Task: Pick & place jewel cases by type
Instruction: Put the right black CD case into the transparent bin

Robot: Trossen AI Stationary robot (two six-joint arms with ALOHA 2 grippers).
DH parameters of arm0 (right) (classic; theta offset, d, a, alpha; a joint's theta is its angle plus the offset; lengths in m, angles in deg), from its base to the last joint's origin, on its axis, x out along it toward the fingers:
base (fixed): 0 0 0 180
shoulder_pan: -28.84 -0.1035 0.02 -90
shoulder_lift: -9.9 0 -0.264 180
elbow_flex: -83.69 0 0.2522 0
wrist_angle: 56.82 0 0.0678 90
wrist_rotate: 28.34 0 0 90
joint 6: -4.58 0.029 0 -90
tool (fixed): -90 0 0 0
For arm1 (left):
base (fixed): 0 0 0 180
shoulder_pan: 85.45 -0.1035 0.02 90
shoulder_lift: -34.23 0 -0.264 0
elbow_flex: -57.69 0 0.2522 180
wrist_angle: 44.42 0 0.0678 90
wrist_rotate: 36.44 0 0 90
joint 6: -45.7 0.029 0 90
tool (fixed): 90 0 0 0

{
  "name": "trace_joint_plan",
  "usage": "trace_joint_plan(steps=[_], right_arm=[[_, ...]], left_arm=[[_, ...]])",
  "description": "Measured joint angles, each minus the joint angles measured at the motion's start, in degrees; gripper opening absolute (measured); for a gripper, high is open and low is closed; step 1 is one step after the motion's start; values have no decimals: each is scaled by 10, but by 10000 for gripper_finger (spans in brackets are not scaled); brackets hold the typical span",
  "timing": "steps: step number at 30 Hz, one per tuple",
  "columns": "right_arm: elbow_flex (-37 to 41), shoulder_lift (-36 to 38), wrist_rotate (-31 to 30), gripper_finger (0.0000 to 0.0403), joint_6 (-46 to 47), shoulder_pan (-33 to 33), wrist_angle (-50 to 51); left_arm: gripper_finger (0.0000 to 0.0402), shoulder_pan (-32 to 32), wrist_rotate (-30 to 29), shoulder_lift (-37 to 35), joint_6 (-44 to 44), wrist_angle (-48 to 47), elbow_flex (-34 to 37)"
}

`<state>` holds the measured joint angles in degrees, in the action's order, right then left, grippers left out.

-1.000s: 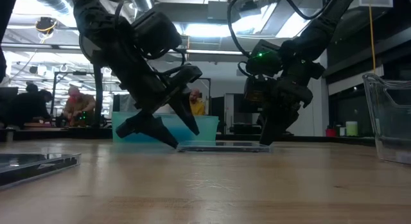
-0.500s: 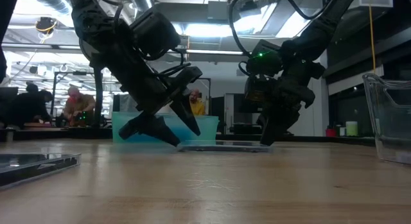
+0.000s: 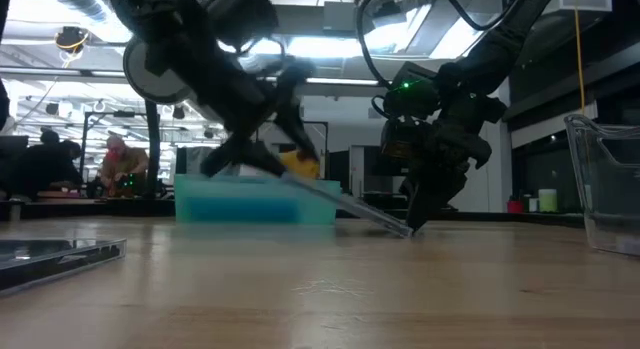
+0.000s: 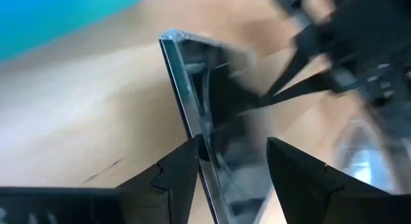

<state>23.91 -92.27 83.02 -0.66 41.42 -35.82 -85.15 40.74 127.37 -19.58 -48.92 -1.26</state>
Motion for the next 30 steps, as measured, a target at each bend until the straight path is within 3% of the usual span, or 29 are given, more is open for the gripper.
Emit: trace_joint_plan(steps=[9,17,30], right_arm=[[0,0,-2,7,0,0,-4],[0,0,-2,7,3,0,-5],[-1,-1,-2,7,-3,0,-11]], left_arm=[[174,2,5,-26,50,9,-44],[174,0,-8,-6,47,-15,-44],[174,4,30,13,31,25,-43]])
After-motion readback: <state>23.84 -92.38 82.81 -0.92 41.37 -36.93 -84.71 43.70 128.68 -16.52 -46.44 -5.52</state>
